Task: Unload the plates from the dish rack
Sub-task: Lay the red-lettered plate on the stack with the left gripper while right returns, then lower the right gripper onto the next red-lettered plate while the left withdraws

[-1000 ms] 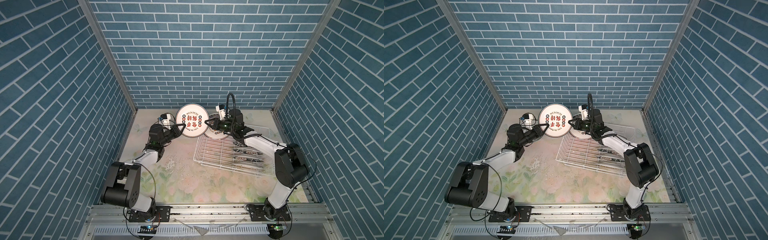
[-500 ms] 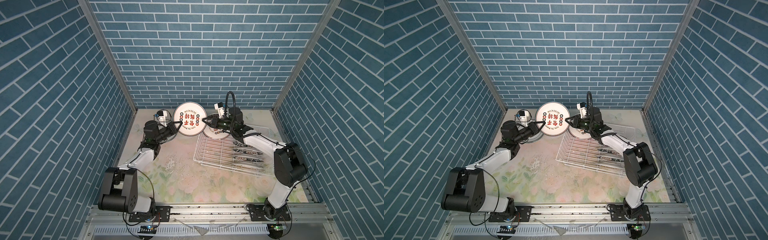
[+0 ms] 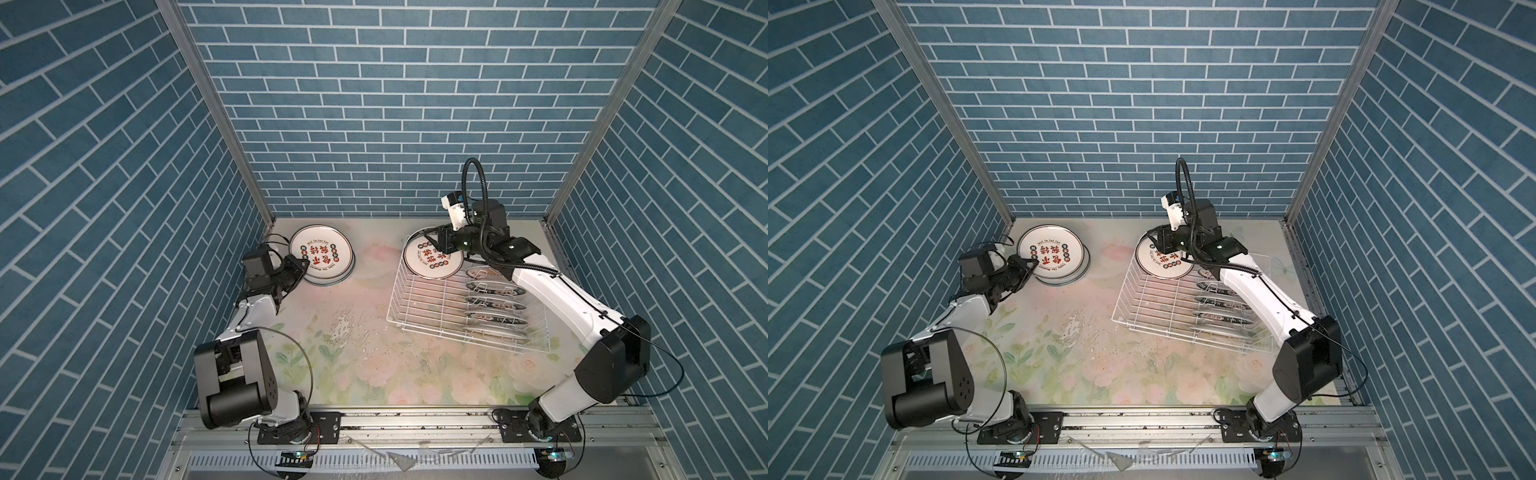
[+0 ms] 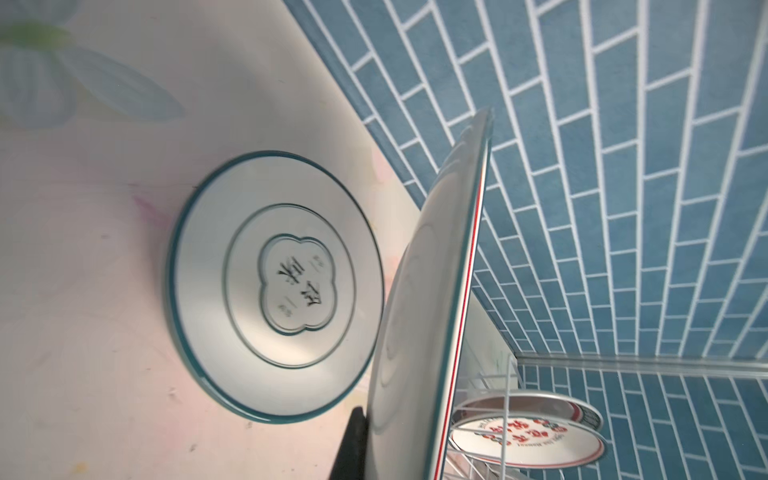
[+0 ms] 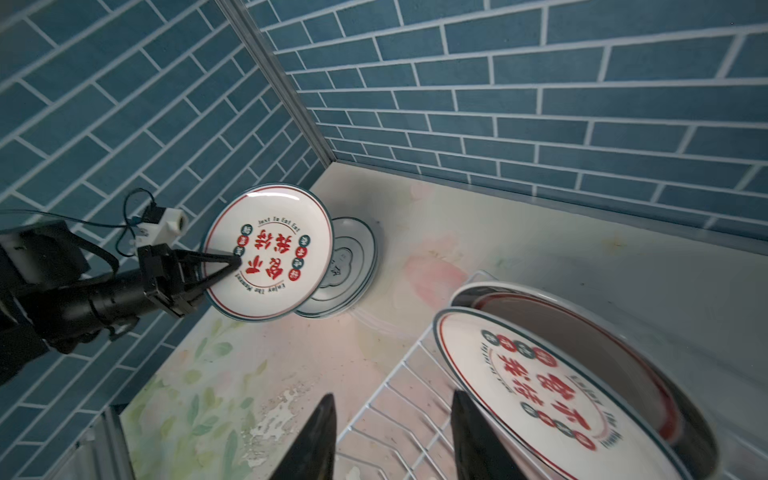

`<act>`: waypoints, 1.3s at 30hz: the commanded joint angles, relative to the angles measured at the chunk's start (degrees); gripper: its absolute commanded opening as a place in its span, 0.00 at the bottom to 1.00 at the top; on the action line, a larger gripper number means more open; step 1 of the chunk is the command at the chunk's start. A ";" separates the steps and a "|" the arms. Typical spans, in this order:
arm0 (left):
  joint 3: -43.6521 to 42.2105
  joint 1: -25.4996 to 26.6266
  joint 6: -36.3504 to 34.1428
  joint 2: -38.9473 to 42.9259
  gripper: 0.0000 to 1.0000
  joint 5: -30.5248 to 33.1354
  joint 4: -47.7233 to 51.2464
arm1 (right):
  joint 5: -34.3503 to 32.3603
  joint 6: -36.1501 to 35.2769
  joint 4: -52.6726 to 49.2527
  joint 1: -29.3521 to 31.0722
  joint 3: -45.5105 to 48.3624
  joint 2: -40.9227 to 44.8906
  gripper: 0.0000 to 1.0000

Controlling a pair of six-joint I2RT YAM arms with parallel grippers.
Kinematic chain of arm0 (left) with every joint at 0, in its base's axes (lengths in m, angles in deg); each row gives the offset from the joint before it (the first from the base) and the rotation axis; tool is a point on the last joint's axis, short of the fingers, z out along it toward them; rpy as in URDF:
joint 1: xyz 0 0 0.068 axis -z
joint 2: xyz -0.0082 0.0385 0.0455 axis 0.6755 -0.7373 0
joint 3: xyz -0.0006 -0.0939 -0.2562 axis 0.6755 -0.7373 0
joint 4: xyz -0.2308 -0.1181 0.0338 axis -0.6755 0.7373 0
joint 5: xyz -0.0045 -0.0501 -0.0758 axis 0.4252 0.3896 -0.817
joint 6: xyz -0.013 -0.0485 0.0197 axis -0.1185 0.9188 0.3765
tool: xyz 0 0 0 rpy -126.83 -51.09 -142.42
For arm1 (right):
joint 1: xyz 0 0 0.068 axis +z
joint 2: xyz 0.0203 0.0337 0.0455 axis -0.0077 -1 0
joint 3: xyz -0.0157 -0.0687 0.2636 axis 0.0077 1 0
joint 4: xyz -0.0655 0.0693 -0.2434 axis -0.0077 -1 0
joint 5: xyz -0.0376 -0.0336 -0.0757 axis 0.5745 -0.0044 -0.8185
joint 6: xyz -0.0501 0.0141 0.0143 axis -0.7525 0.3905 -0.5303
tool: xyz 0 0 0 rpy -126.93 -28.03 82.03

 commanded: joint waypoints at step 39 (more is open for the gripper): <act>28.97 2.88 -14.12 -24.20 0.54 12.61 34.06 | -18.85 -15.01 -10.74 -0.59 5.05 3.17 0.49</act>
